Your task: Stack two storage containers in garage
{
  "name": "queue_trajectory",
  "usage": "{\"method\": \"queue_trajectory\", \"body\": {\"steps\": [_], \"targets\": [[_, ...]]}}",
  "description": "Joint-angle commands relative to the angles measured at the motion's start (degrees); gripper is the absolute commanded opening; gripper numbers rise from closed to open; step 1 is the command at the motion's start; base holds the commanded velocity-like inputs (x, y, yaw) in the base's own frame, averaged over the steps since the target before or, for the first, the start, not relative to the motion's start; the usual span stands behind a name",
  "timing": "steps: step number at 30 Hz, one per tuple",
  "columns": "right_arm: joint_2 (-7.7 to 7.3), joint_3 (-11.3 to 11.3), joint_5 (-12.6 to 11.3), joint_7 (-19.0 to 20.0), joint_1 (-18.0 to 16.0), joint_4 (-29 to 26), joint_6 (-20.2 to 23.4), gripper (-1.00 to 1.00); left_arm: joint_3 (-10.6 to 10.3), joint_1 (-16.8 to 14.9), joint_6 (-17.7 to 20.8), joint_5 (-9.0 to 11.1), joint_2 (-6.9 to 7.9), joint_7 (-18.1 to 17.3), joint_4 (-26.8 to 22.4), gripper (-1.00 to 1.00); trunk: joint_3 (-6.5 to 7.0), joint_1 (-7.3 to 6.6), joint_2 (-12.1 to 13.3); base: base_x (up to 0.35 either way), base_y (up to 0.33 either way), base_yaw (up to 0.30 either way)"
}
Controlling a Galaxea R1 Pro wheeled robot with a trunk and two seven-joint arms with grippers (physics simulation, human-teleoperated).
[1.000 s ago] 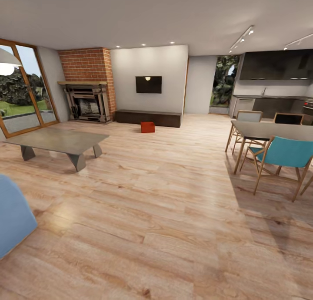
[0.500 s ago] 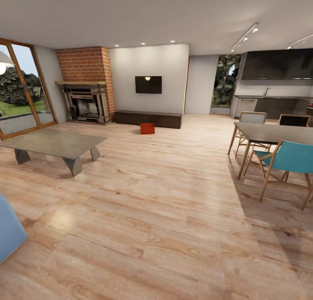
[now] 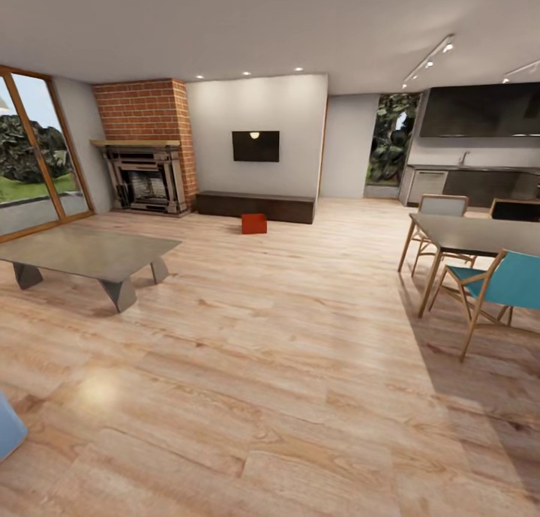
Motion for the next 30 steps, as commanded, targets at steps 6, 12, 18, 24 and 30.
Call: {"method": "queue_trajectory", "body": {"steps": [6, 12, 18, 24, 30], "targets": [[0.01, 0.5, -0.3, -0.1, -0.1, 0.2, -0.3, 1.00, 0.0, 0.0, -0.2, 0.3, -0.01, 0.1, 0.0, 1.00, -0.06, 0.03, 0.0, 0.322, 0.000, 0.000], [0.01, 0.5, -0.3, -0.1, -0.1, 0.2, -0.3, 1.00, 0.0, 0.0, -0.2, 0.3, -0.01, 0.1, 0.0, 1.00, -0.06, 0.03, 0.0, 0.322, 0.000, 0.000], [0.01, 0.5, -0.3, -0.1, -0.1, 0.2, -0.3, 1.00, 0.0, 0.0, -0.2, 0.3, -0.01, 0.1, 0.0, 1.00, -0.06, 0.03, 0.0, 0.322, 0.000, 0.000], [0.01, 0.5, -0.3, -0.1, -0.1, 0.2, -0.3, 1.00, 0.0, 0.0, -0.2, 0.3, -0.01, 0.1, 0.0, 1.00, -0.06, 0.03, 0.0, 0.322, 0.000, 0.000], [0.01, 0.5, -0.3, -0.1, -0.1, 0.2, -0.3, 1.00, 0.0, 0.0, -0.2, 0.3, -0.01, 0.1, 0.0, 1.00, -0.06, 0.03, 0.0, 0.322, 0.000, 0.000]]}}
